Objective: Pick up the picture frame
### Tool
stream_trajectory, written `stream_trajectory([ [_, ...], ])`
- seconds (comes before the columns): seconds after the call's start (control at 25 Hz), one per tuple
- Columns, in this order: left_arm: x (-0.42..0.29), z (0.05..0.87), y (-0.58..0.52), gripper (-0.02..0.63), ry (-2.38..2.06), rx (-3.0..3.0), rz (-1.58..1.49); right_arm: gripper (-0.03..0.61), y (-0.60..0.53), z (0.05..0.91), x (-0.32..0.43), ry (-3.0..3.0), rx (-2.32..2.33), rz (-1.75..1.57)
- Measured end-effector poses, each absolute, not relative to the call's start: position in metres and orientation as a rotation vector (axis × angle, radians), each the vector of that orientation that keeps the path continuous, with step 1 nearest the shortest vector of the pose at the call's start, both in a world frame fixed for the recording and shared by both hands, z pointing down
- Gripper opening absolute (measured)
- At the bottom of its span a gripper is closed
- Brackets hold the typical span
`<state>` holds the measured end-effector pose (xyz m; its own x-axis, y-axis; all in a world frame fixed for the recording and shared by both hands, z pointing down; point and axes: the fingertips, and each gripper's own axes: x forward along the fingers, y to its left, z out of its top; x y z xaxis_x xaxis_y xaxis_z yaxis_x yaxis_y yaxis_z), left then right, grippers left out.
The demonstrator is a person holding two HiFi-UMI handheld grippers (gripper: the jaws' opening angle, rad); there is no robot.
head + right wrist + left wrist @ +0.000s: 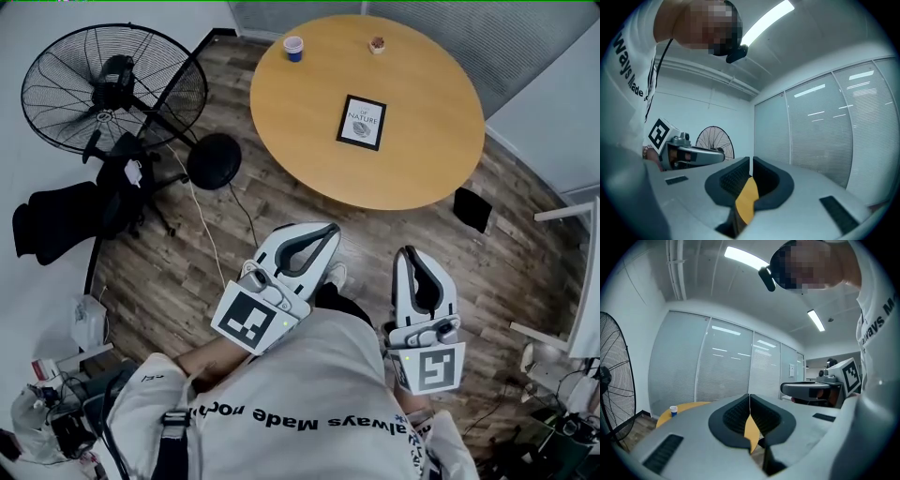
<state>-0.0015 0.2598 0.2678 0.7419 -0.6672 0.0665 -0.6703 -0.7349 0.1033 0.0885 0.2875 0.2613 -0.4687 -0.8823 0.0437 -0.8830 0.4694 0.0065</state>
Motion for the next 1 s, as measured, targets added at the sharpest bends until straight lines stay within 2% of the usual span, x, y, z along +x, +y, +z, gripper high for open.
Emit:
stream_trajectory([
  [0.52,0.039,0.275,0.223,0.028,-1.124,2.811,0.078,0.046,0.25,0.269,0.134,-2.658,1.589,0.035],
  [1.0,0.054,0.28,0.208,0.028,-1.139,2.797,0.084,0.046,0.234,0.274,0.144,-2.657,1.565,0.041],
])
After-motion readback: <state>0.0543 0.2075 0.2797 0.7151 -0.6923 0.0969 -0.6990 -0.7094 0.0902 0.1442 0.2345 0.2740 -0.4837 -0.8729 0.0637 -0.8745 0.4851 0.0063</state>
